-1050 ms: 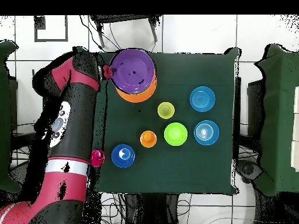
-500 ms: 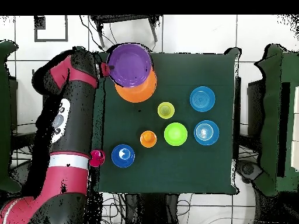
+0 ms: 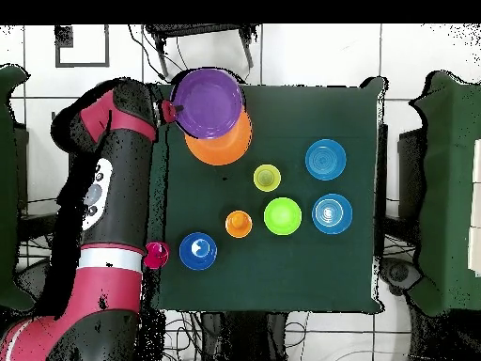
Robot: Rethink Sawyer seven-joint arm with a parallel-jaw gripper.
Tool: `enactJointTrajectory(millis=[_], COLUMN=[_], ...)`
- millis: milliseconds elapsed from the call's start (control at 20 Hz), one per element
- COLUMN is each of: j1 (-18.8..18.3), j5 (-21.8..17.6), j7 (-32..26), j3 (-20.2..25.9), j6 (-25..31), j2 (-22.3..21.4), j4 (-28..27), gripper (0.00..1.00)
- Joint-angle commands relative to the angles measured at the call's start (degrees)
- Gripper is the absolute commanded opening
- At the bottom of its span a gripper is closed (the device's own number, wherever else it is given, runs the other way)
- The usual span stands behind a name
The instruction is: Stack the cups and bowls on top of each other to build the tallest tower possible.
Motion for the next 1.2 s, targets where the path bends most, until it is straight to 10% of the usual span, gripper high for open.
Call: enactJointTrajectory(millis=[50,1200], j1=[-0.7,-1.3], j5=[-1.3,-2.8], j7=[-2.7,-3.7], j3=[5.2,5.5], j6=[2.6,-0.9], j2=[0.5,-3.3], j4=[0.9,10.3], gripper=[0.0,0.0])
